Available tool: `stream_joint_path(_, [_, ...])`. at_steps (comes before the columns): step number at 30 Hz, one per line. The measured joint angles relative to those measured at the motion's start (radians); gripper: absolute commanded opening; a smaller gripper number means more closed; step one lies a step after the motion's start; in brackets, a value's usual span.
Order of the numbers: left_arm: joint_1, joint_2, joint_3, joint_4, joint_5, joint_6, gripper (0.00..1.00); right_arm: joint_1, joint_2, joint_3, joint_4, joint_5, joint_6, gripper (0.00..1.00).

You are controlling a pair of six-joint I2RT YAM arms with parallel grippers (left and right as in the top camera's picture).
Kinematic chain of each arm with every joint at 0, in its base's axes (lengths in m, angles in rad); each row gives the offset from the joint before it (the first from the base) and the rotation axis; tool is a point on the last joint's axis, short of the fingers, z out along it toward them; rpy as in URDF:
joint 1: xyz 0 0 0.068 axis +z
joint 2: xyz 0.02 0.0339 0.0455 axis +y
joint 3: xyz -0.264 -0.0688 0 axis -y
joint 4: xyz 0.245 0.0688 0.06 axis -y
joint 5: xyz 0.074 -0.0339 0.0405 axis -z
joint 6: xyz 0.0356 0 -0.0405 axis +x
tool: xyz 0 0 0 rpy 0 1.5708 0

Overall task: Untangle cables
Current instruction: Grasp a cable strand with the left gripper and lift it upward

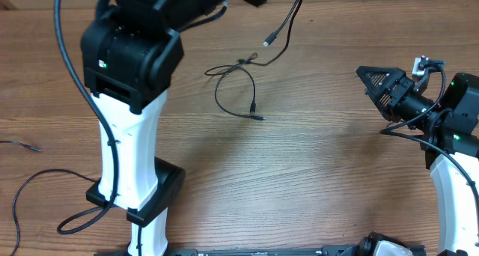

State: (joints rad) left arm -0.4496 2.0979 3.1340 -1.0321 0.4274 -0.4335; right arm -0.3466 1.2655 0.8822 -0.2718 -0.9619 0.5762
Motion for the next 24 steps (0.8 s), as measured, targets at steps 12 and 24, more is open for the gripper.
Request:
stream_joint_path(12, [0.119,-0.002,0.000,0.007,0.093,-0.610,0.04,0.000,0.000,0.000,-0.001,0.000,0.000,1.00])
stream_joint_path(24, [0.130,-0.003,0.000,-0.055,0.138,-0.982,0.04,0.000,0.000,0.000,-0.001,0.000,0.000,1.00])
